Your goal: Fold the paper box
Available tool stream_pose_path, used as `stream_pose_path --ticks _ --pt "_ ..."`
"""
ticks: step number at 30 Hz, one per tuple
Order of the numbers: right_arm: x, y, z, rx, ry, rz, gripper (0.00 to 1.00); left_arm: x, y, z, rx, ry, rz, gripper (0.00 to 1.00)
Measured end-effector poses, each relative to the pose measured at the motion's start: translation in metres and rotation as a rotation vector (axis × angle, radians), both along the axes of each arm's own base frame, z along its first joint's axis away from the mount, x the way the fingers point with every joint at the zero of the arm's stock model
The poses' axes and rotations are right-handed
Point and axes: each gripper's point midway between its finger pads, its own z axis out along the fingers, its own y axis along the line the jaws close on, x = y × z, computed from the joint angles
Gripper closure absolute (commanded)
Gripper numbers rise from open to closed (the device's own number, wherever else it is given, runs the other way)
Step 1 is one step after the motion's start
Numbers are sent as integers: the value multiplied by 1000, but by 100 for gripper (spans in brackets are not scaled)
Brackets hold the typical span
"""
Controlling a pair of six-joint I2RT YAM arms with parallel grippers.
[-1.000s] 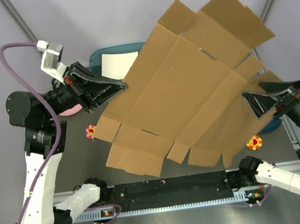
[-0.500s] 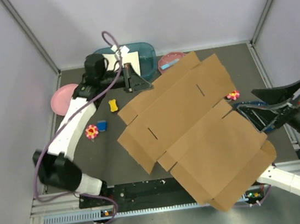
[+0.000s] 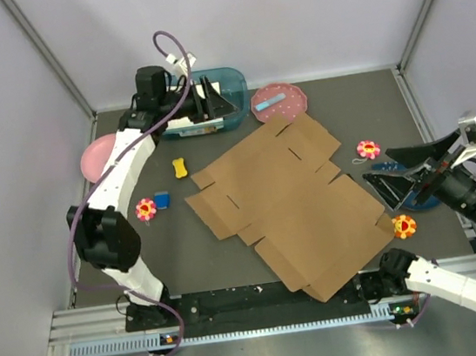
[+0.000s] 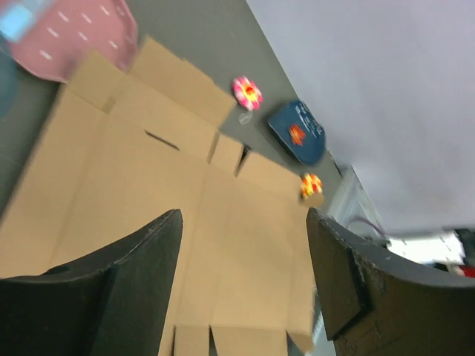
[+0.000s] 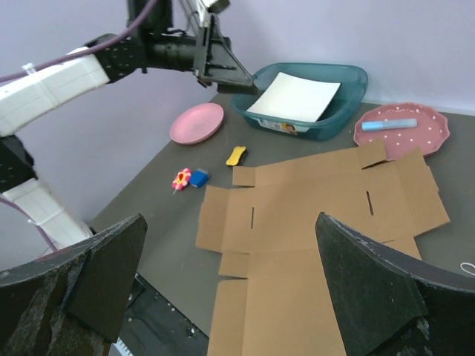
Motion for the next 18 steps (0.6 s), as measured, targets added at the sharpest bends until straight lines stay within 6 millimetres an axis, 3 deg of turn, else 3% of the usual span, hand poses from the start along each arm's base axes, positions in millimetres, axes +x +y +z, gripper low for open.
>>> stream_pose_path --ticks 4,7,10,12,13,16,18 --pt "5 1 -9 -18 18 -14 1 -1 23 19 38 -84 174 27" --pt "10 2 -15 -28 27 -33 1 -26 52 15 55 -82 381 27" --pt "17 6 -27 -46 45 -52 1 -70 84 -19 67 -26 621 25" --pt "23 10 -38 -63 63 -58 1 -103 96 -56 79 42 736 21" --pt "25 13 -44 -72 75 -58 1 -116 101 -75 82 76 781 2" --pt "34 23 -58 -101 108 -54 1 -141 118 -135 129 199 895 2" --pt "39 30 -64 -111 124 -50 1 -153 130 -163 148 263 961 2"
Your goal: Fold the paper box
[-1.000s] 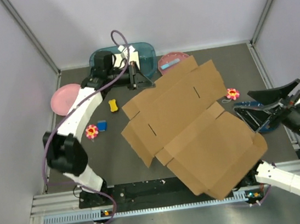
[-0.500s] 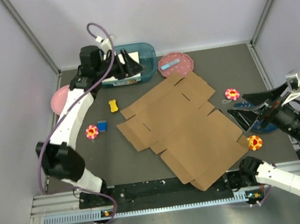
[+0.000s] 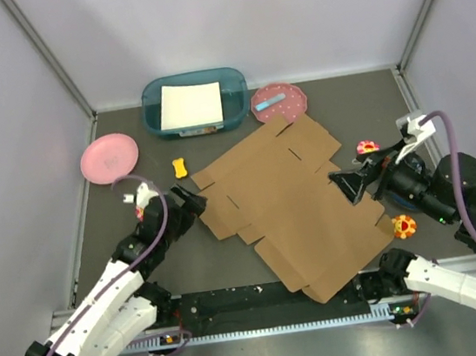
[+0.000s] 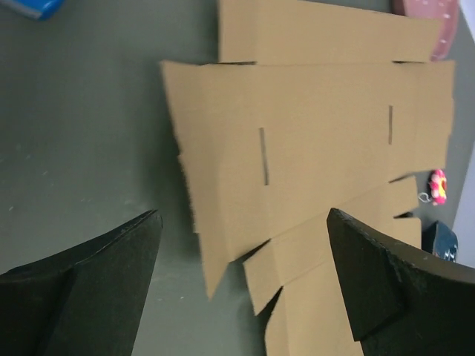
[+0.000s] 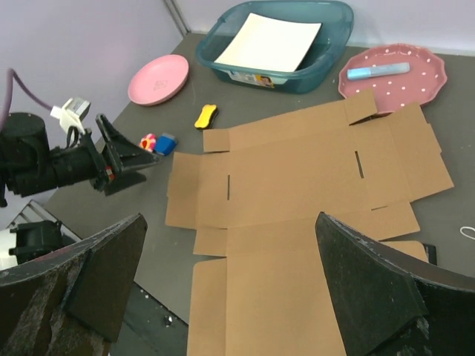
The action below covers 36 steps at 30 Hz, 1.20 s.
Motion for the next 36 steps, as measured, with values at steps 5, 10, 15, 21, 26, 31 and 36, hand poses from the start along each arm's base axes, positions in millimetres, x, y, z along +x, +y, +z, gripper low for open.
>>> stream_pose_path --ticks 5,10,15,21,26,31,36 --pt "8 14 -12 -9 35 14 1 -12 12 -33 -32 62 90 3" --pt "9 18 -16 6 46 18 2 -7 6 -51 -41 85 86 8" --pt "7 16 -20 19 50 16 1 2 -10 -75 -31 151 46 18" --pt "5 13 -23 25 53 11 2 7 -21 -98 -23 206 13 46" --pt "6 12 -23 25 51 4 2 12 -24 -101 15 201 -20 73" --pt "6 11 -23 23 49 -1 2 35 -37 -69 41 118 -79 98" --pt "4 6 -17 23 35 -7 2 54 -50 -16 71 0 -171 100"
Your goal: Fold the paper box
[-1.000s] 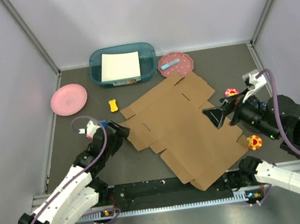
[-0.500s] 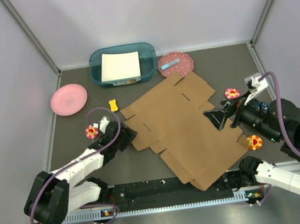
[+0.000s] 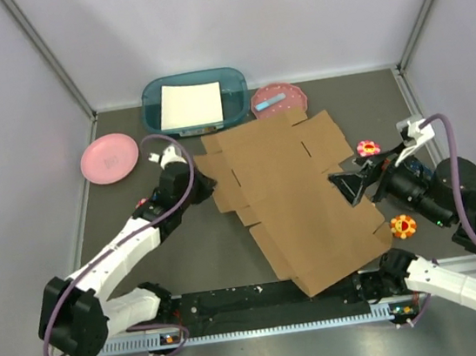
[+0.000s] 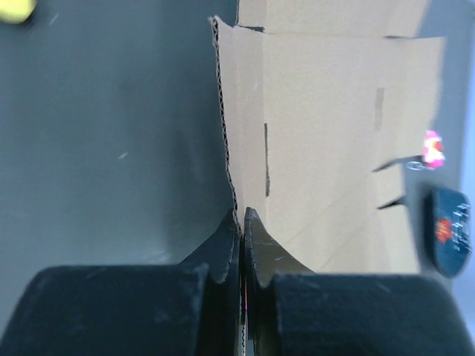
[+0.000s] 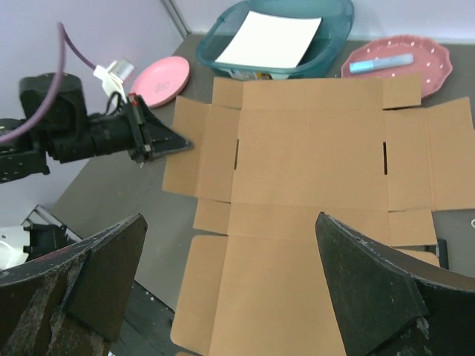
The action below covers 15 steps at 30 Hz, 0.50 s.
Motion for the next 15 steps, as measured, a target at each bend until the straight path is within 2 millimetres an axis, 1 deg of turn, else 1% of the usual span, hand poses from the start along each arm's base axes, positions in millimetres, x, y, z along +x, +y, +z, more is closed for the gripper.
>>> stream_pose_path --ticks 5,6,9,11,12,13,14,15 --pt "-4 -8 23 20 -50 -4 2 12 -25 94 -34 -194 -162 100" --pt "-5 -9 28 27 -60 -4 2 12 -31 117 -44 -235 -206 100" --pt "-9 -13 42 43 -88 -4 1 6 -50 185 -71 -352 -352 100" --pt "-11 -16 50 54 -107 -1 1 -3 -61 224 -102 -422 -458 100" --pt "-13 -17 54 59 -113 1 1 -7 -66 241 -123 -453 -511 100" --pt "-14 -17 56 64 -117 4 1 -12 -68 253 -144 -479 -560 100" --pt "-15 -18 58 67 -120 8 1 -18 -69 260 -165 -493 -604 100" --pt "-16 -18 58 70 -122 11 1 -21 -67 262 -185 -495 -638 100"
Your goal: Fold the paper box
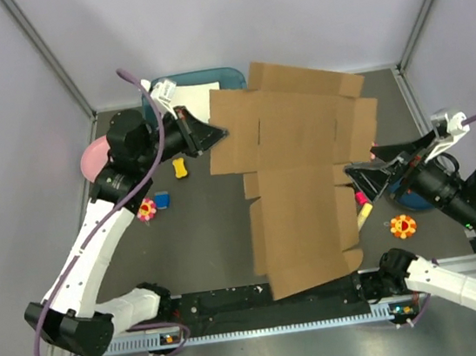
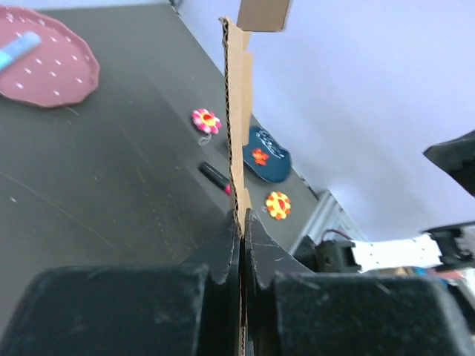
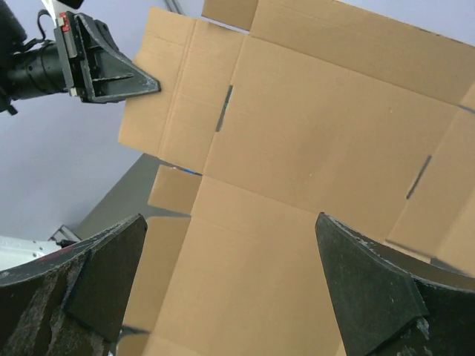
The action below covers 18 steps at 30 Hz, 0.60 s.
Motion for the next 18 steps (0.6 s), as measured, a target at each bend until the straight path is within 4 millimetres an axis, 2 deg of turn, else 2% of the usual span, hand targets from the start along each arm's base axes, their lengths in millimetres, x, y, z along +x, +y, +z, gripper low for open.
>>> stream_pose_path --ticks 5,9,12,18 --pt "-6 -1 -3 -5 4 18 1 4 26 -17 -39 112 -67 100" --pt "-10 -4 -4 -1 2 26 1 19 43 -47 -1 213 -43 100" --pt "-10 -4 -10 -6 7 26 1 33 46 -80 49 273 -16 100" --pt "-3 4 -43 -57 70 26 1 65 60 -172 211 416 63 99"
